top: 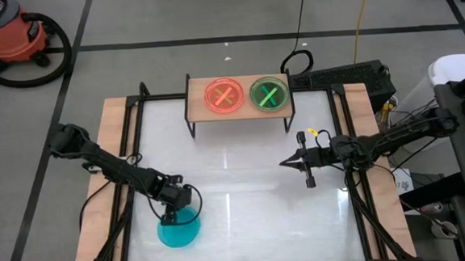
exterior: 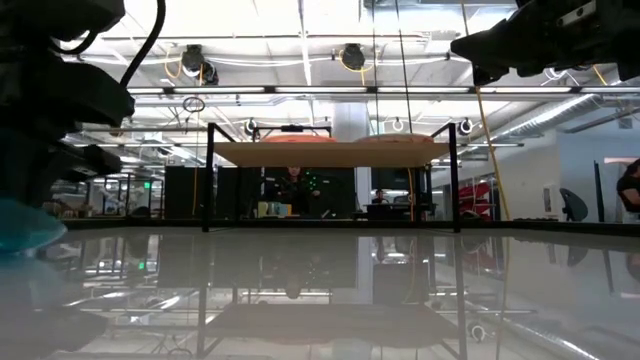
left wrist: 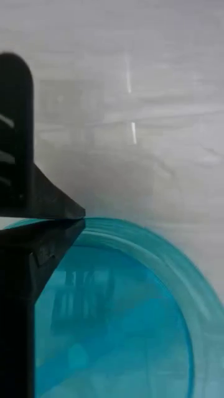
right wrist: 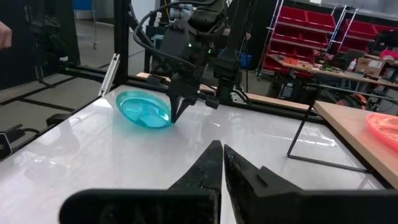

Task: Place and stack plates onto a shelf
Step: Stack the blue plate on top of the orange plate on the shelf

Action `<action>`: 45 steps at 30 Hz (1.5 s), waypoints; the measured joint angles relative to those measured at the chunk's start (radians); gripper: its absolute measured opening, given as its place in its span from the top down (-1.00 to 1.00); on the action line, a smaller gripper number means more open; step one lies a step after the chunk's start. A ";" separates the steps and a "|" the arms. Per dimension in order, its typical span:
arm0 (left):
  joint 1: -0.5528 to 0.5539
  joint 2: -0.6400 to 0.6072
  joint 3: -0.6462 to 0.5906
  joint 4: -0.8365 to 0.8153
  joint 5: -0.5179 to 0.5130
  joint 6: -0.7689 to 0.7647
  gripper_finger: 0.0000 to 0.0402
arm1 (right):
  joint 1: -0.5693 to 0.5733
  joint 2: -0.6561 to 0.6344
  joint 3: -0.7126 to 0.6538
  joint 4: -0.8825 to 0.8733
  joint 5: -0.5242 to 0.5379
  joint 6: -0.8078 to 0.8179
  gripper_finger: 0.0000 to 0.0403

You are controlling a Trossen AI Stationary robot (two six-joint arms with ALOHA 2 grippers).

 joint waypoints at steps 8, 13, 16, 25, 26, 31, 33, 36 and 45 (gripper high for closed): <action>0.011 0.000 0.080 -0.036 -0.014 0.092 0.99 | -0.003 0.000 0.000 0.001 0.030 -0.010 1.00; 0.045 0.000 0.189 -0.122 -0.083 0.199 0.99 | -0.008 0.000 0.000 0.001 0.028 -0.010 1.00; 0.080 0.000 0.266 -0.173 -0.140 0.295 0.99 | -0.008 0.000 0.000 0.000 0.027 -0.010 1.00; 0.310 0.000 0.545 -0.251 -0.322 0.552 1.00 | -0.008 0.000 0.001 0.003 0.027 -0.015 1.00; 0.349 0.000 0.578 -0.247 -0.333 0.571 1.00 | -0.008 0.000 0.001 0.003 0.027 -0.015 1.00; 0.596 0.000 0.709 -0.179 -0.344 0.613 1.00 | -0.008 0.000 0.001 0.003 0.026 -0.006 1.00; 0.715 0.000 0.741 -0.131 -0.336 0.581 1.00 | -0.008 0.000 0.001 0.003 0.026 -0.008 1.00; 0.885 0.000 0.763 -0.082 -0.247 0.511 1.00 | -0.008 0.000 0.001 0.003 0.026 -0.027 1.00; 1.145 0.111 0.761 -0.042 -0.052 0.294 1.00 | -0.008 0.000 0.001 0.003 0.029 -0.049 1.00</action>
